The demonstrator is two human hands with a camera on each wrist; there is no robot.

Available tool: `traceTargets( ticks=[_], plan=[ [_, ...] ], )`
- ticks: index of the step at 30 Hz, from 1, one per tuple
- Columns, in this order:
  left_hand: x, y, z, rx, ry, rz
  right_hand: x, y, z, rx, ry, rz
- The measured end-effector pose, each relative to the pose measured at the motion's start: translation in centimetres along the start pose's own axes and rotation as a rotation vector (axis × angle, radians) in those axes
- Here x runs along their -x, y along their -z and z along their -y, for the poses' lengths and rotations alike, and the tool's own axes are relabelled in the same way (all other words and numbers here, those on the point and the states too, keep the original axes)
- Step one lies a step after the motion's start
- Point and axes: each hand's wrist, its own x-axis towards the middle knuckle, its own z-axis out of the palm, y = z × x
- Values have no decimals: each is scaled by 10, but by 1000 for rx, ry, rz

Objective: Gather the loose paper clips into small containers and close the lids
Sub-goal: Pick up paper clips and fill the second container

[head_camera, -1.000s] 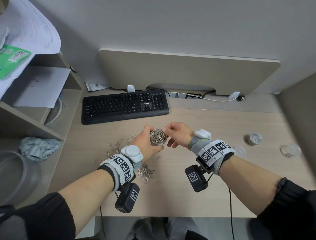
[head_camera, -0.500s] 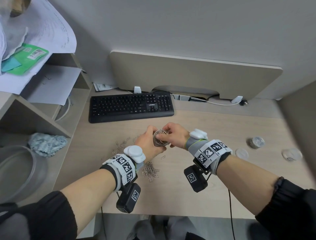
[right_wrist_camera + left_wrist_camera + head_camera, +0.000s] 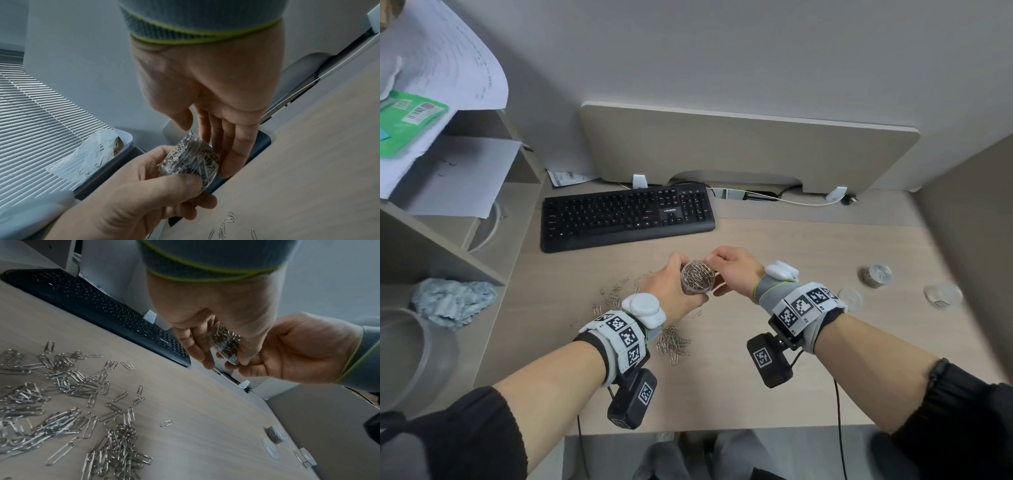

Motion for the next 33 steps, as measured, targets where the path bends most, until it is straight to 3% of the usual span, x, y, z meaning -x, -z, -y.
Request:
traceTargets(
  ticks=[6, 16, 19, 21, 25, 29, 33],
  plan=[
    [-19, -21, -15, 2, -8, 1, -4, 24, -14, -8, -2, -13],
    [-72, -89, -74, -26, -5, 1, -19, 137, -63, -116, -54, -55],
    [-96, -129, -104, -69, -1, 34, -28, 204, -110, 79, -77, -140],
    [-103, -139, -109, -62, 16, 27, -30, 229, -136, 382, -95, -166],
    [-122, -181, -134, -60, 31, 24, -27, 283, -199, 847, -210, -80],
    [-132, -209, -151, -48, 25, 36, -25, 300, -238, 898, -313, 14],
    [-135, -224, -156, -54, 0, 69, -26, 288, -259, 927, -286, 69]
  ],
)
